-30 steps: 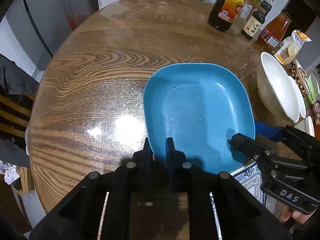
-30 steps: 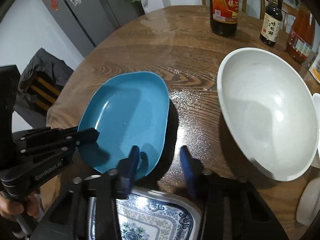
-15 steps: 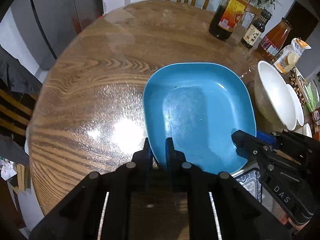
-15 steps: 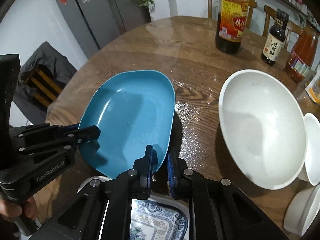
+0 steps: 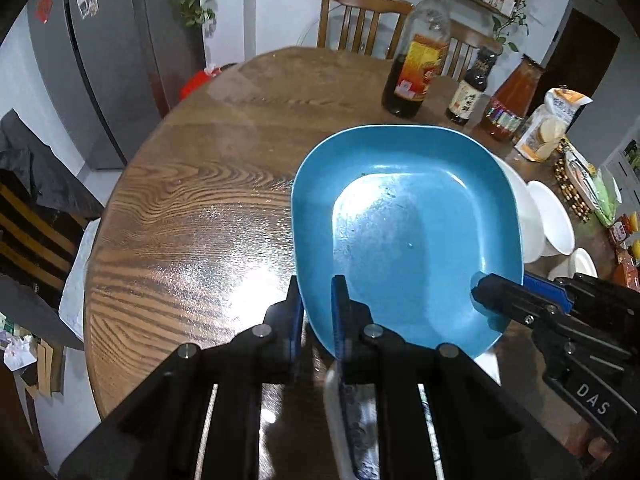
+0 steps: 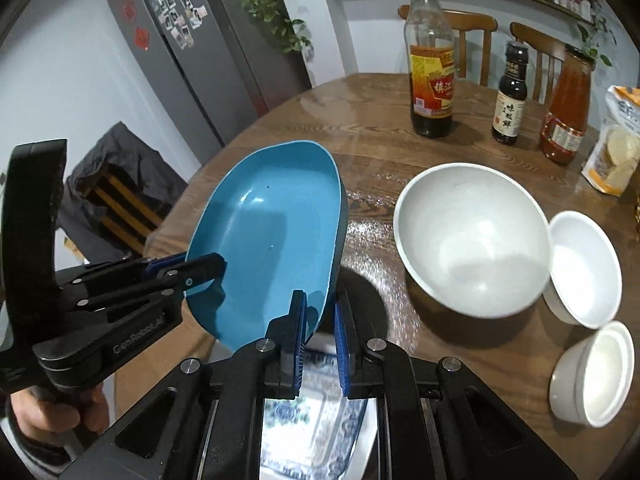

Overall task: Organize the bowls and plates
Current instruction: 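Lift the teal dish with the left tool and carry it over the patterned plate, then lower the teal dish into the patterned plate and open the left tool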

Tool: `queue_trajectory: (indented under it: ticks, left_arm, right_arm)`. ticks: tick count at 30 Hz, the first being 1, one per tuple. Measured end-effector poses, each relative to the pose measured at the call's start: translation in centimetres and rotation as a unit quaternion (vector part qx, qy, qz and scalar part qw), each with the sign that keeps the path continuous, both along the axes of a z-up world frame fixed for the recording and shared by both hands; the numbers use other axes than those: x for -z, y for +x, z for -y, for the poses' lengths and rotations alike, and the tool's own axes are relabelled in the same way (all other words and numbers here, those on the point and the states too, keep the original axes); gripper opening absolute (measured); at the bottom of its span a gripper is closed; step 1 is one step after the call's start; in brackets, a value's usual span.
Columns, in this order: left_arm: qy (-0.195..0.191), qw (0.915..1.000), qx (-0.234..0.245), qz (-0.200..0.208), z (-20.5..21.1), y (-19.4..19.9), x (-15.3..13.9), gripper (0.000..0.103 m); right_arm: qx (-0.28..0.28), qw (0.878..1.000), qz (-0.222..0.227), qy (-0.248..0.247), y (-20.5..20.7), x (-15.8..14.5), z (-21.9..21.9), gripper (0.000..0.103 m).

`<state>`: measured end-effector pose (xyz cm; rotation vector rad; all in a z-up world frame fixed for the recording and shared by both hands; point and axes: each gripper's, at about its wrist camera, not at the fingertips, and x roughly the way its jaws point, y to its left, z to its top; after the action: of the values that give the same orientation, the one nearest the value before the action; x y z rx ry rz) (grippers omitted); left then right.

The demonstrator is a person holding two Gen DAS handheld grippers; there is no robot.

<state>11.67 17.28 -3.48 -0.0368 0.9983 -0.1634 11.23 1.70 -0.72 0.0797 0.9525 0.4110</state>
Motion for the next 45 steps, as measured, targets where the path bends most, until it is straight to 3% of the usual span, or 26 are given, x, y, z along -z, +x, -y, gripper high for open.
queue_trajectory:
  ticks: [20,45]
  left_arm:
    - [0.036,0.9991,0.024,0.005,3.8,-5.7,0.8,0.013]
    - [0.048,0.9975,0.023,-0.046,3.9,-7.4,4.2,0.013]
  right_arm:
    - [0.013,0.999,-0.031,0.02,-5.8,1.9,3.5,0.015]
    - [-0.003,0.995,-0.097,-0.004,-6.1,5.7,2.8,0.016]
